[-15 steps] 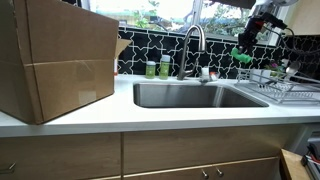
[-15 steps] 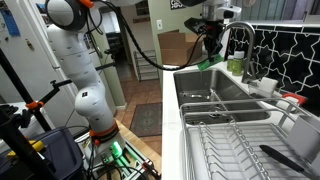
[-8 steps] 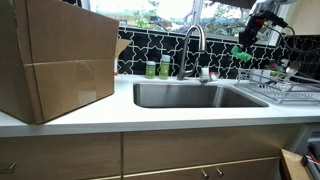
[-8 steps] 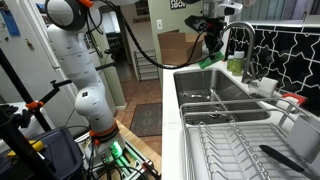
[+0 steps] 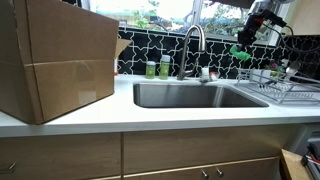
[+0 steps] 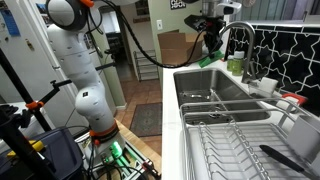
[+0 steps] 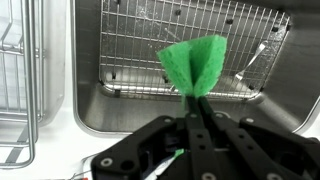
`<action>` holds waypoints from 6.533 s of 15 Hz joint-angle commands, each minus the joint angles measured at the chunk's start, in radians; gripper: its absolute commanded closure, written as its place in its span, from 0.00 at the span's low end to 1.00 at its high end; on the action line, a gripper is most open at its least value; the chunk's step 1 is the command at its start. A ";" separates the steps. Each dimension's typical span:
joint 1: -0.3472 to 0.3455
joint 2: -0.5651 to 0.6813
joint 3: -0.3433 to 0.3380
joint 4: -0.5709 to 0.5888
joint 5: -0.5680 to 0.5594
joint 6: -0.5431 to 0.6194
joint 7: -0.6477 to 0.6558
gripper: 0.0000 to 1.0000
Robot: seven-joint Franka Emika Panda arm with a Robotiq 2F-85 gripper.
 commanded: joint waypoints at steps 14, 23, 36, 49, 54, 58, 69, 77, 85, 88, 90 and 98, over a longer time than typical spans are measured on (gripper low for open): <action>0.035 0.002 -0.011 0.001 0.005 -0.007 0.016 0.99; 0.029 -0.020 -0.028 -0.002 -0.003 -0.018 0.009 0.99; 0.029 -0.020 -0.036 0.005 -0.003 -0.021 0.003 1.00; 0.028 -0.021 -0.039 0.005 -0.006 -0.022 -0.001 0.90; 0.028 -0.020 -0.040 0.005 -0.011 -0.024 -0.004 1.00; 0.033 -0.007 -0.034 0.006 -0.015 -0.014 0.007 0.73; 0.075 0.214 0.027 -0.122 -0.047 0.247 0.020 0.00; 0.089 0.385 0.082 -0.202 -0.061 0.565 0.068 0.00; 0.077 0.405 0.091 -0.186 -0.044 0.559 0.046 0.00; 0.063 0.428 0.090 -0.205 -0.042 0.554 0.027 0.00; 0.054 0.458 0.084 -0.214 -0.054 0.562 0.020 0.00; -0.011 0.605 0.086 -0.198 -0.046 0.572 -0.001 0.00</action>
